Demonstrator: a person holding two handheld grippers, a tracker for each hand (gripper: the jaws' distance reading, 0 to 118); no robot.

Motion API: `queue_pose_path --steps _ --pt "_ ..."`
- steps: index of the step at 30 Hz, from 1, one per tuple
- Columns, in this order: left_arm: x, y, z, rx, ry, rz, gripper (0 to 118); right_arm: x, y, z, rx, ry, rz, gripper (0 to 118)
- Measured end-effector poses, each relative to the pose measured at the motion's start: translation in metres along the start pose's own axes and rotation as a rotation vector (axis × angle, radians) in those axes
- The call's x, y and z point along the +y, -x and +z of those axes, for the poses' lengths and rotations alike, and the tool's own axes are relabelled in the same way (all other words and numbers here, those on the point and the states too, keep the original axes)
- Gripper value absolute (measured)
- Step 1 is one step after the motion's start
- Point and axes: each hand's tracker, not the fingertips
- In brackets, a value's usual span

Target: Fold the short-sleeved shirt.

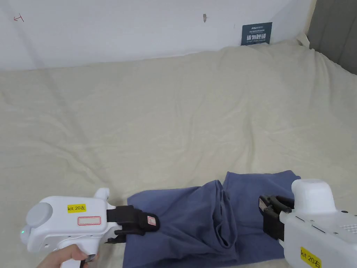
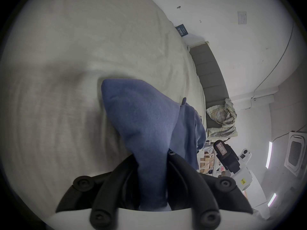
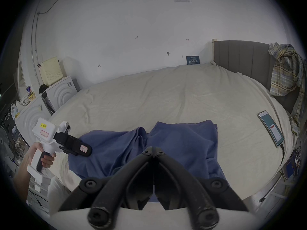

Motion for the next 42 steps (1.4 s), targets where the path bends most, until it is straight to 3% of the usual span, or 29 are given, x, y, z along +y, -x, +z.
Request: queue_pose_path --steps 12,18,24,30,38,42 --pt "-0.004 0.041 0.138 0.183 -0.157 0.034 16 -0.002 -0.004 0.004 -0.013 -0.001 -0.007 0" --pt "-0.009 -0.017 0.150 0.233 -0.192 -0.051 16 -0.004 -0.004 0.003 -0.003 0.006 -0.008 0" --pt "-0.006 -0.105 0.114 0.211 -0.165 -0.234 16 -0.006 -0.010 0.008 -0.001 -0.001 -0.012 0" --pt "0.003 -0.169 0.032 0.164 -0.023 -0.364 16 -0.011 -0.031 0.014 -0.016 -0.009 -0.055 0" --pt "-0.003 -0.189 -0.092 0.193 0.211 -0.364 16 -0.020 -0.060 0.023 -0.054 -0.002 -0.122 0" --pt "-0.002 -0.188 -0.133 0.277 0.240 -0.391 16 -0.021 -0.070 0.025 -0.068 -0.001 -0.151 0"
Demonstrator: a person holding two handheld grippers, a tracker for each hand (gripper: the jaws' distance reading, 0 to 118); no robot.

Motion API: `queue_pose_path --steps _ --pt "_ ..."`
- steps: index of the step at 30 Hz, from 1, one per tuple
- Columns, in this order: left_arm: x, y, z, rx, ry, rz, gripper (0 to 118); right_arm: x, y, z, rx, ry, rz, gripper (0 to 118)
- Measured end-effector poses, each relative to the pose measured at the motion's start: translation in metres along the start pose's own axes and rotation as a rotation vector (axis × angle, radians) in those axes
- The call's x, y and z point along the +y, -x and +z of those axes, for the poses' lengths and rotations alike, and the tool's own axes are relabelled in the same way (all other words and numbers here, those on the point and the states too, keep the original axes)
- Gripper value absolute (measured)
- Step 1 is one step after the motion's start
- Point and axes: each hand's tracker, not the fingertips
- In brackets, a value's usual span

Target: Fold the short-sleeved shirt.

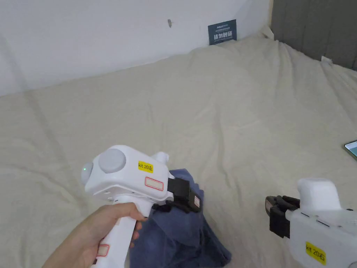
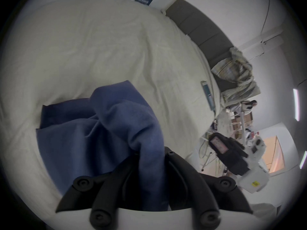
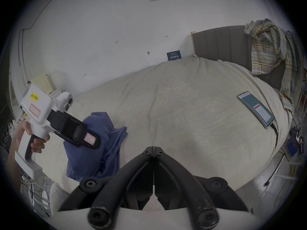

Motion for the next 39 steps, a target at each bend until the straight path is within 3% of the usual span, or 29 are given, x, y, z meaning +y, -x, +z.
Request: queue_pose_path --steps 3,4,5,6,7,9,14,18,20,21,22,25,29,32,39 --pt "-0.003 -0.004 -0.005 0.004 0.004 0.010 19 -0.001 -0.006 0.000 0.001 0.007 -0.019 0" --pt "-0.002 -0.004 -0.003 -0.009 -0.001 0.010 27 -0.001 -0.007 -0.002 0.002 0.012 -0.027 0" --pt "-0.003 -0.003 0.004 -0.026 -0.006 0.013 39 -0.001 -0.007 -0.004 0.007 0.021 -0.034 0" --pt "-0.002 -0.005 0.011 -0.062 -0.029 0.032 59 -0.002 -0.007 -0.005 0.009 0.025 -0.034 0" --pt "-0.002 -0.005 0.018 -0.115 -0.038 0.050 86 -0.002 -0.006 -0.005 0.008 0.027 -0.031 0" --pt "-0.005 -0.006 0.034 -0.177 -0.063 0.053 109 -0.003 -0.002 -0.006 -0.001 0.026 -0.026 0" --pt "-0.014 -0.009 0.086 -0.141 -0.179 0.012 111 0.000 0.004 -0.006 0.016 0.027 -0.015 0" --pt "-0.017 0.010 0.107 -0.032 -0.233 0.007 111 0.000 0.006 -0.006 0.018 0.023 -0.005 0" --pt "-0.019 0.021 0.105 0.013 -0.213 0.050 108 0.001 0.008 -0.005 0.025 0.020 -0.007 0" --pt "-0.020 0.025 0.101 0.005 -0.206 0.034 99 0.001 0.010 -0.004 0.024 0.016 -0.007 0" --pt "-0.020 0.025 0.095 0.012 -0.200 0.031 77 0.001 0.010 -0.003 0.022 0.015 -0.006 0" --pt "-0.024 0.029 0.067 0.038 -0.158 0.048 28 0.001 0.008 -0.001 0.022 0.012 0.000 0" --pt "-0.030 0.021 0.028 0.025 -0.087 0.024 13 0.001 0.003 0.003 0.011 0.011 0.002 0" --pt "-0.030 0.015 0.005 -0.048 -0.073 0.026 12 0.000 -0.004 0.004 -0.004 0.014 -0.004 0" --pt "-0.018 -0.022 -0.048 -0.028 0.022 -0.044 12 -0.005 -0.017 0.005 -0.026 0.027 -0.022 0"
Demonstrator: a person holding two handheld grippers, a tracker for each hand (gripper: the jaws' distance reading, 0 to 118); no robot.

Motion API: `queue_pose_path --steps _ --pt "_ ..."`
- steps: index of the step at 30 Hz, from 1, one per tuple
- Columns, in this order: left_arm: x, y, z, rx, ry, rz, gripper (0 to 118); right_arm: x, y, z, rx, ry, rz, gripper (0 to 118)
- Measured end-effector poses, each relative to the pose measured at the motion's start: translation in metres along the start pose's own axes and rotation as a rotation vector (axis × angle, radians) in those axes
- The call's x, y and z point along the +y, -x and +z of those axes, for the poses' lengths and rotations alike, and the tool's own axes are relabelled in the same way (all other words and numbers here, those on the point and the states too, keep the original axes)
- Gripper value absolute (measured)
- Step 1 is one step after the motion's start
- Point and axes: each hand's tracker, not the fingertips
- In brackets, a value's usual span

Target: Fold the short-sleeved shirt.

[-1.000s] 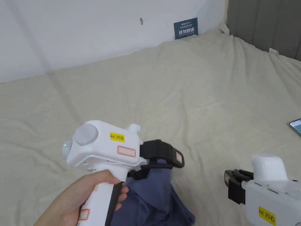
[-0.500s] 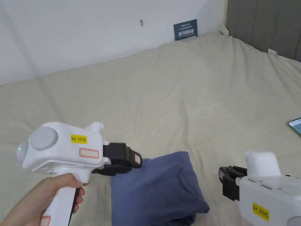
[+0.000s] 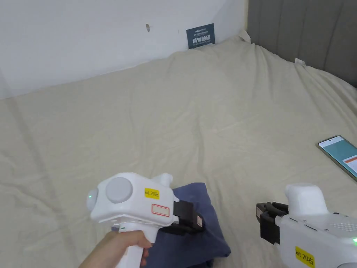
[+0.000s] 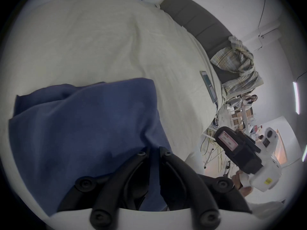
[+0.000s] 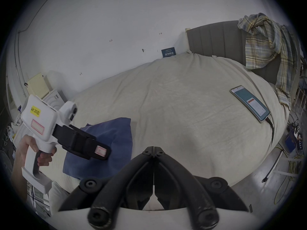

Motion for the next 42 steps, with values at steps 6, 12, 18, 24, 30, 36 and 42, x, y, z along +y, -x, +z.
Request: queue_pose_path --steps 6,12,18,24,30,36,42 --pt "0.010 -0.015 -0.024 -0.041 0.006 0.009 11 -0.003 -0.002 0.002 -0.009 0.008 0.002 0" --pt "0.004 -0.034 0.001 -0.138 -0.054 -0.044 8 0.000 0.009 0.004 0.000 0.004 0.019 0" --pt "-0.029 0.015 0.081 -0.164 -0.249 0.062 4 0.002 0.034 0.001 0.051 -0.006 0.078 0" --pt "-0.080 0.079 0.149 -0.026 -0.370 0.209 1 0.004 0.084 -0.024 0.156 0.010 0.154 0" --pt "-0.114 0.131 0.167 -0.098 -0.403 0.381 9 -0.010 0.136 -0.066 0.162 0.044 0.293 0" --pt "-0.114 0.151 0.142 -0.156 -0.336 0.454 109 -0.041 0.127 -0.089 0.136 0.106 0.256 0" --pt "-0.080 0.165 0.100 -0.289 -0.245 0.483 109 -0.043 0.120 -0.088 0.137 0.069 0.233 0"
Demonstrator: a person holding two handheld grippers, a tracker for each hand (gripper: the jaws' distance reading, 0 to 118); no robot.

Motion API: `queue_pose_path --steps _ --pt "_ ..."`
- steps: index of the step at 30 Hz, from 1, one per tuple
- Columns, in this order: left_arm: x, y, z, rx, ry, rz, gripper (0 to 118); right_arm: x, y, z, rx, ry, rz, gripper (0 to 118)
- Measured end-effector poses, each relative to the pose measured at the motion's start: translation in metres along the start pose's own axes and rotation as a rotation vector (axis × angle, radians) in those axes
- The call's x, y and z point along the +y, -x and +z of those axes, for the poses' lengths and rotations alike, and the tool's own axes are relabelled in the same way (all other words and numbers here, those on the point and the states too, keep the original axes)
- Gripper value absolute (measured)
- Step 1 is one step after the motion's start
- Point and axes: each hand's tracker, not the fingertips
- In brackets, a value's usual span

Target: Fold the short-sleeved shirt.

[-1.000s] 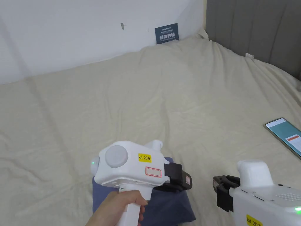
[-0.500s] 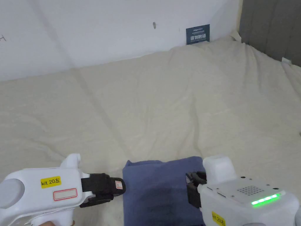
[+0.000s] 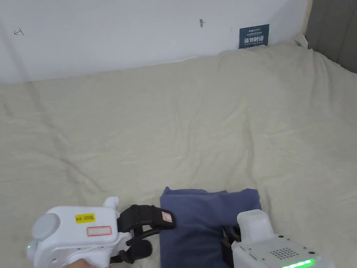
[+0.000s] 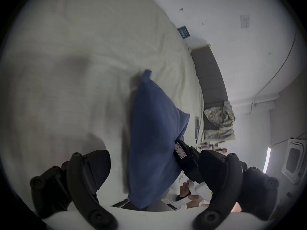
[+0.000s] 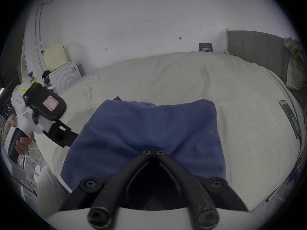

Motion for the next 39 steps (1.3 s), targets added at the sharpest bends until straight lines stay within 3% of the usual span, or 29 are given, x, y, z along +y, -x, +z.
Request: queue_pose_path --steps 5,9,10,11,12,13,14,15,20,26,30,32,35,39 --pt "0.005 -0.012 -0.049 -0.017 0.127 -0.106 104 -0.002 0.002 0.000 -0.008 -0.003 0.012 0" --pt "0.004 -0.025 -0.053 0.069 0.137 -0.163 102 -0.005 -0.001 0.000 0.000 -0.015 -0.011 0" --pt "0.003 -0.025 -0.051 0.074 0.130 -0.162 94 -0.005 -0.001 0.000 0.002 -0.017 -0.014 0" --pt "0.003 -0.024 -0.048 0.112 0.120 -0.176 79 -0.006 -0.001 0.000 0.003 -0.023 -0.017 0" --pt "0.002 -0.023 -0.042 0.159 0.105 -0.181 54 -0.006 -0.001 0.000 0.003 -0.026 -0.019 0" --pt "0.002 -0.019 -0.036 0.231 0.083 -0.168 39 -0.005 -0.001 0.002 0.005 -0.030 -0.023 0" --pt "0.003 -0.012 -0.032 0.175 0.091 -0.162 37 -0.003 0.000 0.005 0.027 -0.043 -0.039 0" --pt "0.003 -0.007 -0.030 0.096 0.090 -0.122 36 0.001 0.002 0.007 0.022 -0.056 -0.052 0" --pt "-0.001 -0.008 -0.019 0.113 0.070 -0.116 33 0.024 0.016 0.032 -0.040 -0.209 0.009 0" --pt "0.005 -0.017 0.027 0.175 0.006 -0.185 31 0.054 0.031 0.065 -0.082 -0.400 -0.002 0" --pt "0.017 -0.001 0.080 0.273 -0.007 -0.207 31 0.068 0.051 0.068 -0.119 -0.423 0.023 0" --pt "0.023 0.008 0.111 0.334 -0.026 -0.209 31 0.072 0.056 0.067 -0.047 -0.434 -0.034 0" --pt "0.030 0.021 0.161 0.433 -0.063 -0.211 31 0.076 0.078 0.062 -0.117 -0.484 0.029 0" --pt "0.046 0.046 0.229 0.605 -0.112 -0.182 32 0.086 0.103 0.057 -0.088 -0.490 0.017 0"
